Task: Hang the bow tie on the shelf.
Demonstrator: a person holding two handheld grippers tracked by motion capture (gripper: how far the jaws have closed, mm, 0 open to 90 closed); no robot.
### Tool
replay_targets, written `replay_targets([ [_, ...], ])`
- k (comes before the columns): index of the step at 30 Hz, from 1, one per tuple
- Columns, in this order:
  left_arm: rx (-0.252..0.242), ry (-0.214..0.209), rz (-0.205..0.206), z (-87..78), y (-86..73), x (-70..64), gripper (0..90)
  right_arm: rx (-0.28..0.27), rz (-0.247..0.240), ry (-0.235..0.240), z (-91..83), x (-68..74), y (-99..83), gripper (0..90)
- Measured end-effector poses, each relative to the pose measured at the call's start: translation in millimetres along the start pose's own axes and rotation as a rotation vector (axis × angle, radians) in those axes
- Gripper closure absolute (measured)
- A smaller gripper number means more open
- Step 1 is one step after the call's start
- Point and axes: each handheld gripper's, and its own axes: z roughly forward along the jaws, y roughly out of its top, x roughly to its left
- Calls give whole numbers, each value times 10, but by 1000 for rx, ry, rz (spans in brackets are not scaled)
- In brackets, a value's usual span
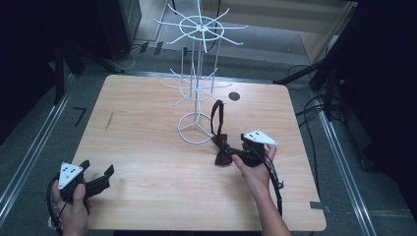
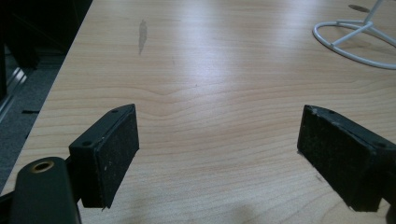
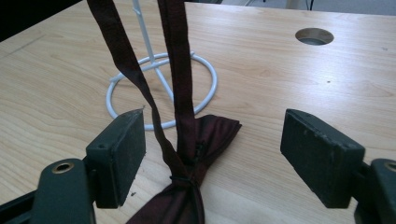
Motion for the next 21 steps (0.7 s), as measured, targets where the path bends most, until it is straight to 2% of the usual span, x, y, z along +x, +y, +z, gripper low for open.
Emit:
replay_targets([
  [11,0,0,1,-1,0,-1,133,-11,19,-13,-171,-158,-125,182],
  [21,-3,1,0,-2,-1,-6,133,-9,38,-50,-328,-312,-238,174],
])
